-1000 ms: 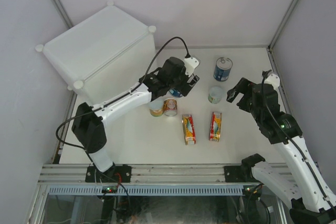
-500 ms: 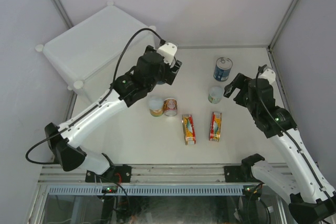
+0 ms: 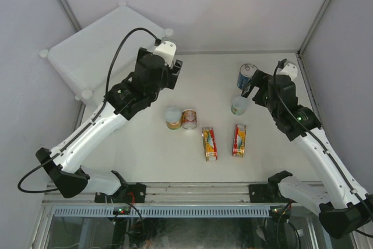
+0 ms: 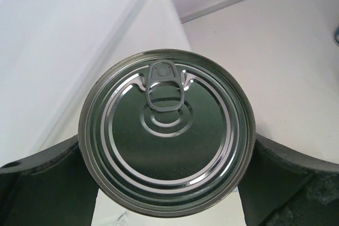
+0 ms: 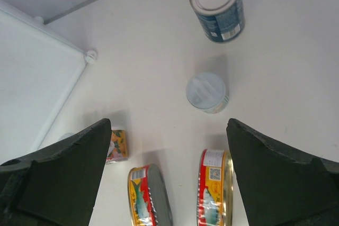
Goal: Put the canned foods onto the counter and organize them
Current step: Place the canned food on the counter.
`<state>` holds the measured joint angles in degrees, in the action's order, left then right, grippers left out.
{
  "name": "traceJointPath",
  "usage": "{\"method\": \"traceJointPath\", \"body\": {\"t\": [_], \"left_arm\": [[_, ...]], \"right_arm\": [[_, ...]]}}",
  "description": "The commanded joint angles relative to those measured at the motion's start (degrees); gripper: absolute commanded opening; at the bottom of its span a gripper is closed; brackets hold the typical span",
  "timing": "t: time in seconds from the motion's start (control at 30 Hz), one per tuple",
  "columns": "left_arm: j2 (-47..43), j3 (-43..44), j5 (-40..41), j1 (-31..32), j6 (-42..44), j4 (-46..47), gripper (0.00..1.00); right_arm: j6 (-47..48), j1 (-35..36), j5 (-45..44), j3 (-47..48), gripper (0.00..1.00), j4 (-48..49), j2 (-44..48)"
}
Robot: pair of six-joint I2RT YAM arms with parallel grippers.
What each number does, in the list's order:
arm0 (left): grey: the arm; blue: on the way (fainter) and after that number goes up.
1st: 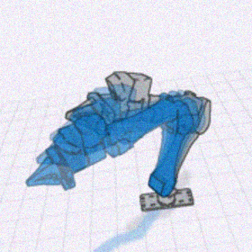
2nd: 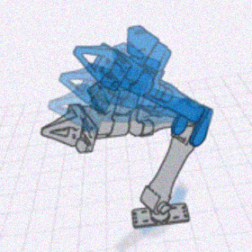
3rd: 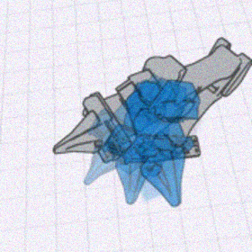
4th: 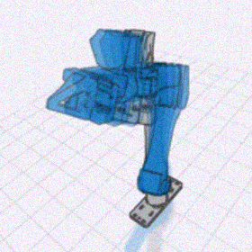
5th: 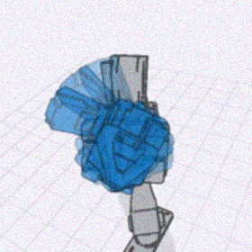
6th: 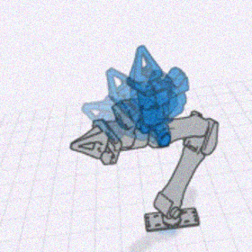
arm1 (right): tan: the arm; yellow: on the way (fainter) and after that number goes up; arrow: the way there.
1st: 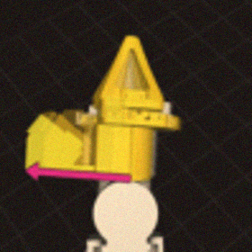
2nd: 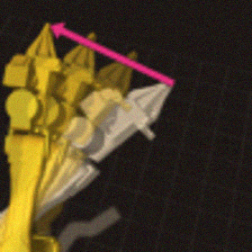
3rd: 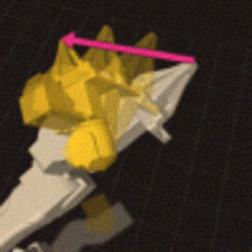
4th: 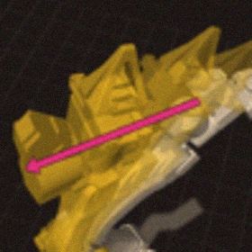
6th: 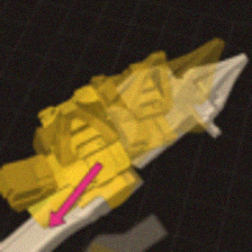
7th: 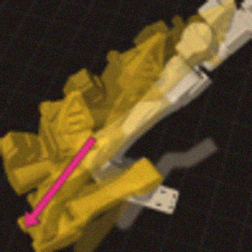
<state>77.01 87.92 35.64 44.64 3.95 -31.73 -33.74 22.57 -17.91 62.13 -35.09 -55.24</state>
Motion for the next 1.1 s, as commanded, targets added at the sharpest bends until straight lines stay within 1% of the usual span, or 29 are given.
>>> {"method": "traceJointPath", "body": {"t": [0.0, 0.27, 0.53, 0.6, 0.77, 0.9, 1.07], "left_arm": [[-6.50, 8.85, 6.10, -3.51, -2.90, 4.75, 0.00], [-8.94, 14.36, 7.52, -10.22, -5.61, -0.29, 0.00], [-10.10, 16.34, 9.02, -15.39, -4.56, -0.59, 0.00], [-10.38, 15.82, 9.26, -16.47, -4.39, -0.24, 0.00], [-12.18, 11.67, 9.24, -21.87, -5.29, 2.63, 0.00], [-13.23, 8.22, 7.77, -26.69, -7.27, 4.56, 0.00], [-12.64, 6.21, 4.79, -32.68, -10.02, 6.31, 0.00]], "right_arm": [[1.63, 1.45, -1.32, 3.20, 0.89, 5.03, -1.56], [2.17, 3.37, -1.24, 4.24, 0.89, 9.14, -5.60], [2.77, 5.47, -1.20, 5.05, 0.89, 11.54, -8.61], [3.31, 6.16, -1.55, 5.54, 0.89, 11.95, -9.18], [4.40, 7.36, -2.47, 6.72, 0.89, 12.93, -10.79], [4.48, 8.15, -2.69, 8.20, 0.89, 13.27, -12.76], [4.92, 9.74, -3.50, 10.49, 0.89, 13.77, -15.61]]}}
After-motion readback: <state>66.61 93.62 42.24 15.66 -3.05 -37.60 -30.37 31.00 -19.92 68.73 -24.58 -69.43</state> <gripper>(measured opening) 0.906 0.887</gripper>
